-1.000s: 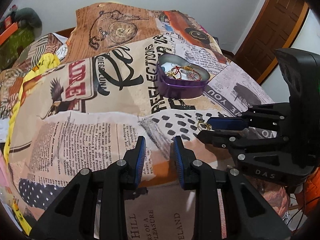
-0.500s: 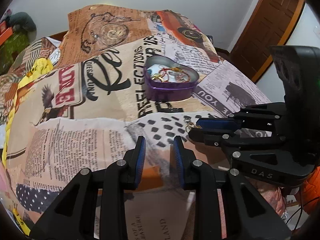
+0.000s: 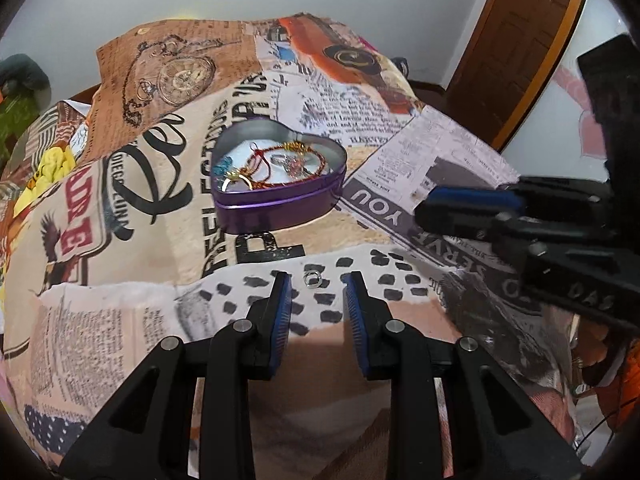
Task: Organize jewelry
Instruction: 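Grasp the last gold ring with the right tool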
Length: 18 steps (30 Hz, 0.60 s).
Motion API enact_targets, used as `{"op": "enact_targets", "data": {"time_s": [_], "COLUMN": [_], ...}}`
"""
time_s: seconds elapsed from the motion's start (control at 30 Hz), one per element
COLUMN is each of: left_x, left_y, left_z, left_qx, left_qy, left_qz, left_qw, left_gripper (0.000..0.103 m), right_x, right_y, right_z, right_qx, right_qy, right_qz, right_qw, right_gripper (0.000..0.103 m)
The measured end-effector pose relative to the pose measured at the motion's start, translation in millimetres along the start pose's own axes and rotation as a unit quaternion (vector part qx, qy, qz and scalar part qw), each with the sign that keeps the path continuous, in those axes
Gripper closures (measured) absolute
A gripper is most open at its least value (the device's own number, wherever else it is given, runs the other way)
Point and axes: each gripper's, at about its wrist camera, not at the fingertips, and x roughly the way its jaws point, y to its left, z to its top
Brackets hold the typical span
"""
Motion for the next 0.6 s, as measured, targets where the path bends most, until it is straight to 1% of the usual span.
{"op": "enact_targets", "data": {"time_s": [0.07,0.13,0.23,0.3,0.37,0.6], "left_x": [4.8,6.5,8.2,9.6,9.2,1.0], "left_y": [-0.2,-1.2,0.7,2.3,3.7,5.4], "left_z": [-0.3,-0.8,-0.8,-0.7,-0.4,0.1], "left_qx": [-0.002,0.000,-0.002,-0.003,-0.005,-0.007], "left_qy": [0.002,0.000,-0.001,-0.001,-0.002,-0.012], "left_qz": [0.000,0.005,0.008,0.013,0.013,0.011], "left_qw": [1.0000,1.0000,1.0000,0.9999,0.9999,0.9998], "left_gripper": [0.076,0.080,0.087,0.095,0.096,0.096], "right_x": [-0.1,0.9,2.5,3.6,4.7,1.4], "right_y": [-3.0,-5.0,-8.4,-8.9,-8.5,-7.3], "right_z": [0.0,0.3,0.0,-0.1,0.1,3.8], "right_qx": [0.002,0.004,0.007,0.009,0.009,0.010], "right_qy": [-0.003,-0.005,-0.007,-0.007,-0.008,-0.015], "right_qz": [-0.001,0.002,0.007,0.010,0.011,0.011], "right_qw": [1.000,1.000,1.000,1.000,1.000,1.000], "right_gripper": [0.087,0.087,0.087,0.087,0.087,0.087]}}
